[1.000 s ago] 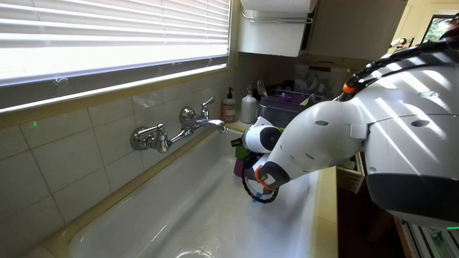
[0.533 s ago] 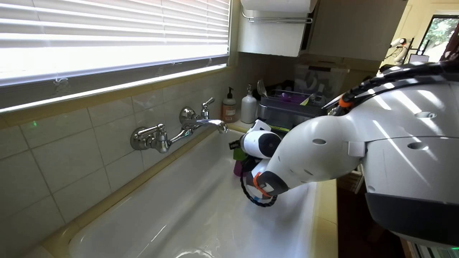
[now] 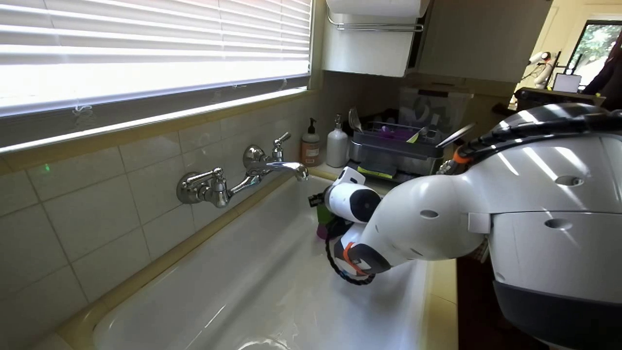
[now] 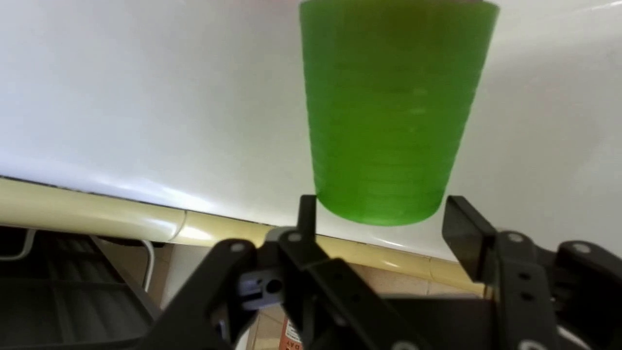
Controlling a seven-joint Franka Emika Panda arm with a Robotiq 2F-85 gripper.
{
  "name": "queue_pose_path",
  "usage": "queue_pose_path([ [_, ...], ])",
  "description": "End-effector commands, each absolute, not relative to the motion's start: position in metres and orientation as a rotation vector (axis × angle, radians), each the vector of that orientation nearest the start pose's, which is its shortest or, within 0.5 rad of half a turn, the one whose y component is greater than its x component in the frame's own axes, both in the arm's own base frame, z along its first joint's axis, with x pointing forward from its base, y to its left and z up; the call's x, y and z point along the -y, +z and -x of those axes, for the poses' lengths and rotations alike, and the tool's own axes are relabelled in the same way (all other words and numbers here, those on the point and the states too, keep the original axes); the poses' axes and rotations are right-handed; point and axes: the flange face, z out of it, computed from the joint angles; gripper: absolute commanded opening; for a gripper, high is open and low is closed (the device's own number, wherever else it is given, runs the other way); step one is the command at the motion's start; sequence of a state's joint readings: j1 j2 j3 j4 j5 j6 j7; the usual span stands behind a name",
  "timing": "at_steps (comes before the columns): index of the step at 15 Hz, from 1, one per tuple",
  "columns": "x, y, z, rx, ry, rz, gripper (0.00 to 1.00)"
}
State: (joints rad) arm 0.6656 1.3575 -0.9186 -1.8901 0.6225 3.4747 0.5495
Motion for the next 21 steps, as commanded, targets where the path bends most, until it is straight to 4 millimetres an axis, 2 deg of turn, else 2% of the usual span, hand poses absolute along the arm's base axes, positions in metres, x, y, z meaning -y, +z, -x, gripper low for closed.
queue_pose_path([
  [1, 0.14, 0.114, -0.62, 0.687, 1.264, -2.162, 0.44],
  [4, 0.137, 0.119, -0.621, 0.688, 1.268, -2.175, 0.44],
  [5, 0.136, 0.12, -0.621, 0.684, 1.271, -2.174, 0.59],
  [6, 0.135, 0.12, -0.62, 0.676, 1.271, -2.177, 0.83],
  [7, 0.134, 0.12, -0.62, 0.673, 1.269, -2.183, 0.89],
  [8, 0.133, 0.12, -0.621, 0.67, 1.269, -2.183, 0.9],
  [10, 0.133, 0.121, -0.621, 0.668, 1.27, -2.184, 0.99],
  [11, 0.132, 0.121, -0.621, 0.667, 1.271, -2.185, 1.0],
  [16, 0.131, 0.129, -0.62, 0.658, 1.316, -2.169, 1.0],
  [17, 0.13, 0.132, -0.62, 0.653, 1.332, -2.166, 0.76],
  [19, 0.131, 0.136, -0.62, 0.646, 1.36, -2.157, 0.74],
  [21, 0.132, 0.139, -0.621, 0.649, 1.37, -2.162, 0.59],
])
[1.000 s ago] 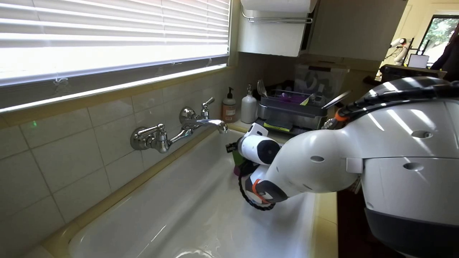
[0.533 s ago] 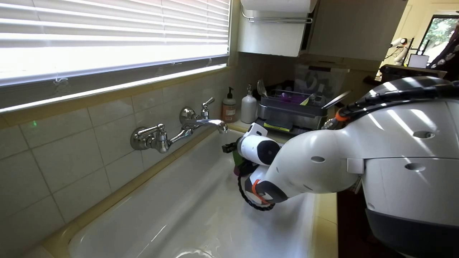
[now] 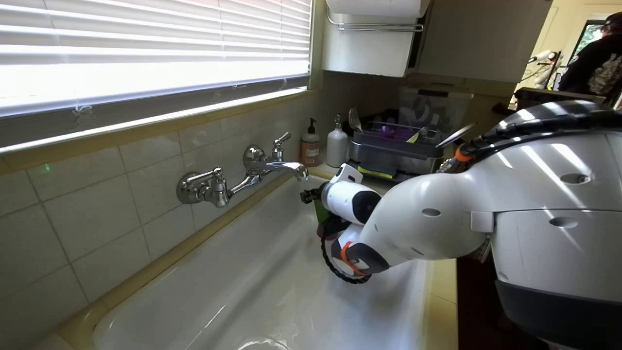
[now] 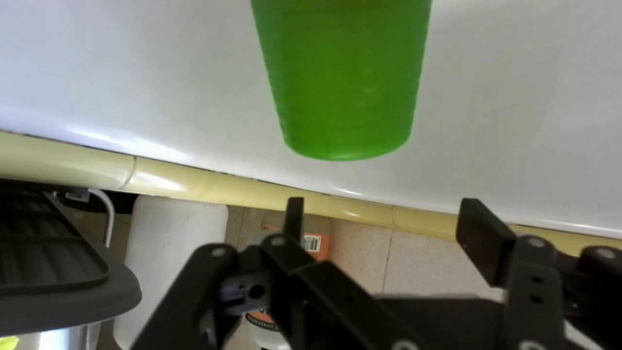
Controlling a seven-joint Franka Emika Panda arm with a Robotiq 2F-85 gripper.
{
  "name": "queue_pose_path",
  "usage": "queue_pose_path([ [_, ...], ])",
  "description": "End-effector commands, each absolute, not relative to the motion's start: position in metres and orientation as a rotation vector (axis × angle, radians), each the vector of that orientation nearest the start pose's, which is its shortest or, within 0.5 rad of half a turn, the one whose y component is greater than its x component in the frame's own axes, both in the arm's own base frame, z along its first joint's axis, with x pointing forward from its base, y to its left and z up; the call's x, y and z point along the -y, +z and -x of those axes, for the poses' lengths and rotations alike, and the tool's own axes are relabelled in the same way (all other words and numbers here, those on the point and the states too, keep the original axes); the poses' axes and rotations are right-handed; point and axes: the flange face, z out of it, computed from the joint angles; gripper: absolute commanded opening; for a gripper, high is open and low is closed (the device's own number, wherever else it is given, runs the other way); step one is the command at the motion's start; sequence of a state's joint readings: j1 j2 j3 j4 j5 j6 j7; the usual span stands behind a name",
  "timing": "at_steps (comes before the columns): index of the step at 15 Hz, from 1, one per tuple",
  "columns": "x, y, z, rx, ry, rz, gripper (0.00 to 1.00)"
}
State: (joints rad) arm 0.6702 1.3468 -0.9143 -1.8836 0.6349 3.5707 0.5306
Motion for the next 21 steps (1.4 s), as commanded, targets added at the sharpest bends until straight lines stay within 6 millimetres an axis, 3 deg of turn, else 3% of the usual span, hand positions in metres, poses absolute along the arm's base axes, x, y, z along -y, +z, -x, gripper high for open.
queue_pose_path([
  [1, 0.134, 0.141, -0.621, 0.652, 1.373, -2.163, 0.51],
  [6, 0.138, 0.153, -0.624, 0.674, 1.392, -2.208, 0.11],
  [8, 0.141, 0.154, -0.622, 0.685, 1.378, -2.228, 0.01],
  [21, 0.152, 0.17, -0.62, 0.718, 1.273, -2.326, 0.0],
])
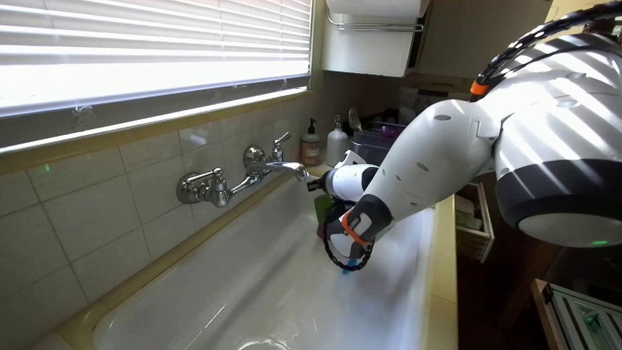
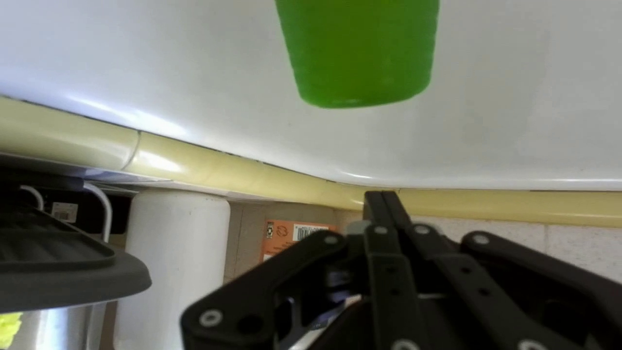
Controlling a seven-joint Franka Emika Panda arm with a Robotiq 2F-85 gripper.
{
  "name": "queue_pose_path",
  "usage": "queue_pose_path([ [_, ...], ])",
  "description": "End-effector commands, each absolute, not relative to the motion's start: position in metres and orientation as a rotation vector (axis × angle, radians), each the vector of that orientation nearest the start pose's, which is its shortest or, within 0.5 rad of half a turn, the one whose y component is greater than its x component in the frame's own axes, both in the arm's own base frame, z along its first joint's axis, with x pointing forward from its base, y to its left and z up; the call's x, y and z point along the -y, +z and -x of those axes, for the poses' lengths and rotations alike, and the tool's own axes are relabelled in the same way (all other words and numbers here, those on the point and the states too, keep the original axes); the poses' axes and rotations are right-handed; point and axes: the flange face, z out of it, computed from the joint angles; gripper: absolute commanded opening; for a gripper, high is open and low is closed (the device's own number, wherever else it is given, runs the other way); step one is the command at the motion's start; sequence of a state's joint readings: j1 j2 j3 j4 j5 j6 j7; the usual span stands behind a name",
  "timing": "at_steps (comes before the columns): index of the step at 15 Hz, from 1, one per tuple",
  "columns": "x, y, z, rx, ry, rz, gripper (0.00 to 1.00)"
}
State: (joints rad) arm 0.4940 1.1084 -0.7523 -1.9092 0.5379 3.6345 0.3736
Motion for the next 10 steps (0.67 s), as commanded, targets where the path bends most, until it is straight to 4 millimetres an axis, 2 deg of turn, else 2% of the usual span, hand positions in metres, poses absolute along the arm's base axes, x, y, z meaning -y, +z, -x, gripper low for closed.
queue_pose_path([
  [1, 0.1541, 0.1673, -0.6173, -0.947, -1.615, 3.004, 0.0],
  [10, 0.1628, 0.1734, -0.6166, -0.993, -1.421, 3.02, 0.0],
])
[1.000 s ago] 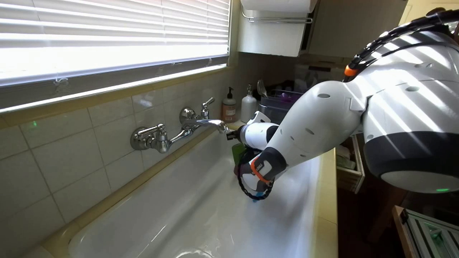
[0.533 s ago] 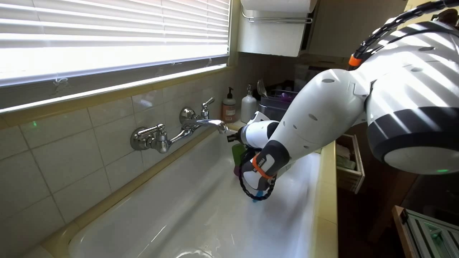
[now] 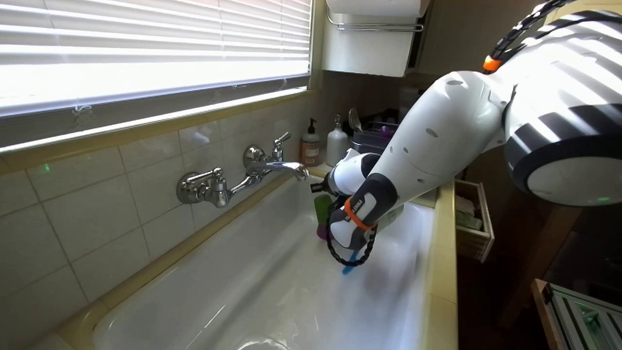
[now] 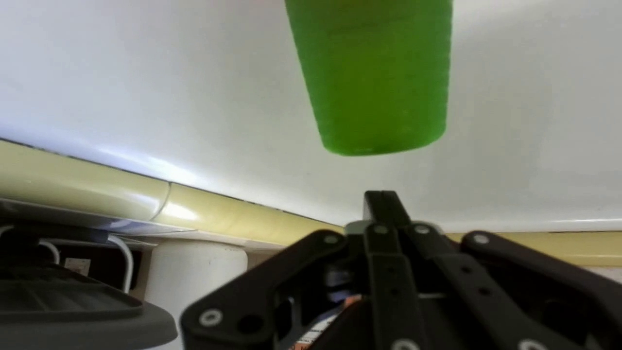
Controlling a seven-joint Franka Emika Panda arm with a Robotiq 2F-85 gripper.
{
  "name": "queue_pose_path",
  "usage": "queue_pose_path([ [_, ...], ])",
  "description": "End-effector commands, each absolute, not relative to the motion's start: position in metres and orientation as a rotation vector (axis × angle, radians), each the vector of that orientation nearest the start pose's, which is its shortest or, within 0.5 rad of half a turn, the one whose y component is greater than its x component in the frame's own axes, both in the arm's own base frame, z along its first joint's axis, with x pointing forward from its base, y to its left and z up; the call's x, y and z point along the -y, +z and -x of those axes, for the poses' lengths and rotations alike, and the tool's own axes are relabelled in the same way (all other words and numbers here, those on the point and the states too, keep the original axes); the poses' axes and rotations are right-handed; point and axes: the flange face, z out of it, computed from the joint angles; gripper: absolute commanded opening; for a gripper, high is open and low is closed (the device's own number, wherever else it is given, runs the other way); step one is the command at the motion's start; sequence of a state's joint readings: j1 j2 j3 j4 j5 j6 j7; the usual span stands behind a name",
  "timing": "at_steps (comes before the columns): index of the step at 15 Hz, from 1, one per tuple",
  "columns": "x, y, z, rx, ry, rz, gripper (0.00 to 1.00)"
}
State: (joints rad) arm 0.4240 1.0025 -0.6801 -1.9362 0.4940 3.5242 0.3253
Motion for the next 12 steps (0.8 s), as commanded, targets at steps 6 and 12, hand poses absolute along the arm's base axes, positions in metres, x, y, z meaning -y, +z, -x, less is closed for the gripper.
queue_pose_path([
  [6, 0.1665, 0.1733, -0.6129, -1.025, -1.287, 3.027, 0.0],
  [12, 0.1674, 0.1773, -0.6082, -1.054, -1.188, 3.026, 0.0],
])
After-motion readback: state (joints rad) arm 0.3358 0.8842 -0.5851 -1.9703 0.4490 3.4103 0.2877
